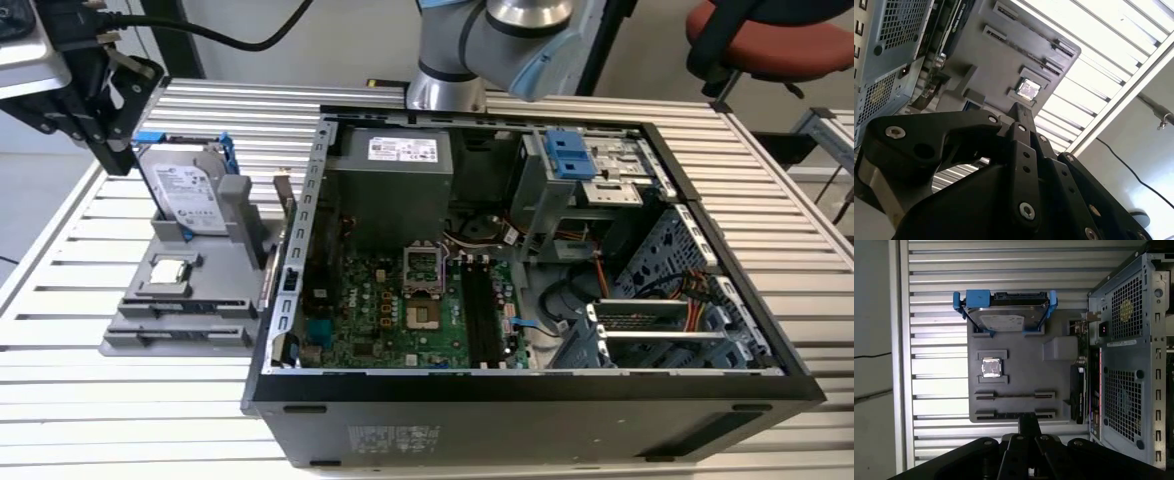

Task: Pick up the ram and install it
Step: 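Reach for the ram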

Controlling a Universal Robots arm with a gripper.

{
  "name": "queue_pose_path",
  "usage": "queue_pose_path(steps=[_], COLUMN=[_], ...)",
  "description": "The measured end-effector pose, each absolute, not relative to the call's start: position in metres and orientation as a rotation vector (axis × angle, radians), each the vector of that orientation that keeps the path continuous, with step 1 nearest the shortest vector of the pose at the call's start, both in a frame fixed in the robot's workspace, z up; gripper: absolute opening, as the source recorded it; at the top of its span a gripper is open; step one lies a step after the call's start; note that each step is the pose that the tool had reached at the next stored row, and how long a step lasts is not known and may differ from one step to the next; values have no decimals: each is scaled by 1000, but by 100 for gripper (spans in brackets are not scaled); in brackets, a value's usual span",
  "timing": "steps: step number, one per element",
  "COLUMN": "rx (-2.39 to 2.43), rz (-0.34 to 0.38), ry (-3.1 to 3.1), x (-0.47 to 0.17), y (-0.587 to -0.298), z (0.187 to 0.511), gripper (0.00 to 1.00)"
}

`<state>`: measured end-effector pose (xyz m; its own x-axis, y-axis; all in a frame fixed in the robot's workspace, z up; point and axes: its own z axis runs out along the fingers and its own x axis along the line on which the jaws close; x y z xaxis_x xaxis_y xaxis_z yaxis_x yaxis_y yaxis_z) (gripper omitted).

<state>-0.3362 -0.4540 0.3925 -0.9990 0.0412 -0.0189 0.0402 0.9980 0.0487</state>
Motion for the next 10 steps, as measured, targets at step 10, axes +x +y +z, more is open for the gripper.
queue_pose_path(steps=[10], rx=[62], rz=[76], ry=[3120], x=[-336], y=[-454], z=[392], gripper=[0])
